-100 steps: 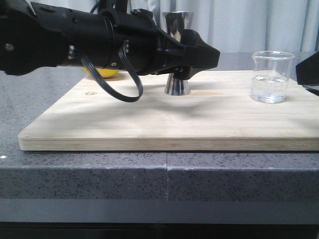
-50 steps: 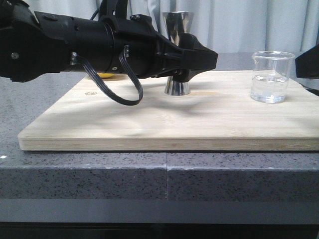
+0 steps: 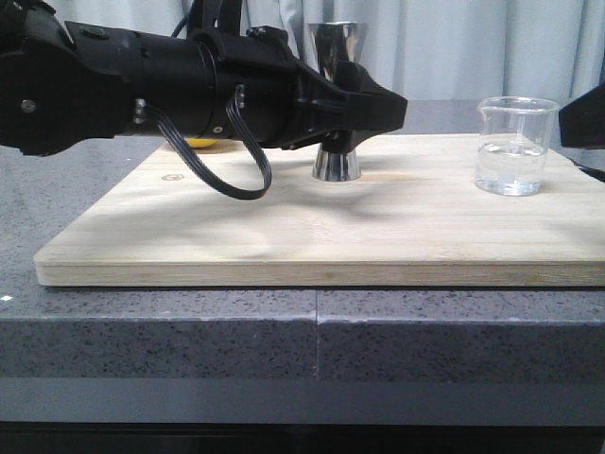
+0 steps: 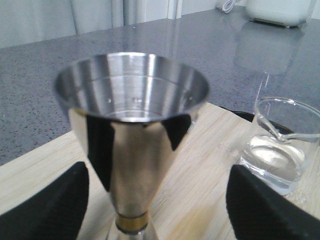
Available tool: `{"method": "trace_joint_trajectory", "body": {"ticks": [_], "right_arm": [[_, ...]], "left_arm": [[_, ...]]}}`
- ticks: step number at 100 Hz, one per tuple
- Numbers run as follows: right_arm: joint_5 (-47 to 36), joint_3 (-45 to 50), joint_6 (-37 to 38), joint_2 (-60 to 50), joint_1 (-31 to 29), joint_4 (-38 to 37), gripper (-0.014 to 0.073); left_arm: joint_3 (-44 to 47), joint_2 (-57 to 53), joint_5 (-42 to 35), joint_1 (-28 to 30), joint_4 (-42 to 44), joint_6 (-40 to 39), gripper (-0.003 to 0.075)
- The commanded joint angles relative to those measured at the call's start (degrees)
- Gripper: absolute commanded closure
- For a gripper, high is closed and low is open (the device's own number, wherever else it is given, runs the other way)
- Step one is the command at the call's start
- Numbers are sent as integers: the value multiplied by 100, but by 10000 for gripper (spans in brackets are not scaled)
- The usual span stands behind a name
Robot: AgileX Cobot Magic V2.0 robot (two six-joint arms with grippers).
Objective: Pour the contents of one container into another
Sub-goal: 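Reach the left gripper to the steel jigger and close around its waist, then reach the right gripper to the glass beaker and grasp it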
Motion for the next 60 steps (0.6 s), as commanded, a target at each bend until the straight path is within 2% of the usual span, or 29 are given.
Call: {"method": "trace_joint_trajectory", "body": {"ticks": [1, 14, 26, 42, 60], "right_arm": [[-492, -138, -61, 76, 21, -76, 183], [-722, -138, -61, 300, 21, -76, 183], [-1023, -138, -61, 496, 21, -164, 183], [-1359, -138, -61, 741, 21, -230, 183], [-1561, -138, -61, 1050, 21, -230, 183]], "left_arm": [[-136, -265, -447, -1, -107, -64, 333], [-136, -265, -447, -1, -107, -64, 475], [-136, -265, -447, -1, -107, -64, 567], [-136, -265, -447, -1, -107, -64, 645], [-136, -265, -447, -1, -107, -64, 699]]}}
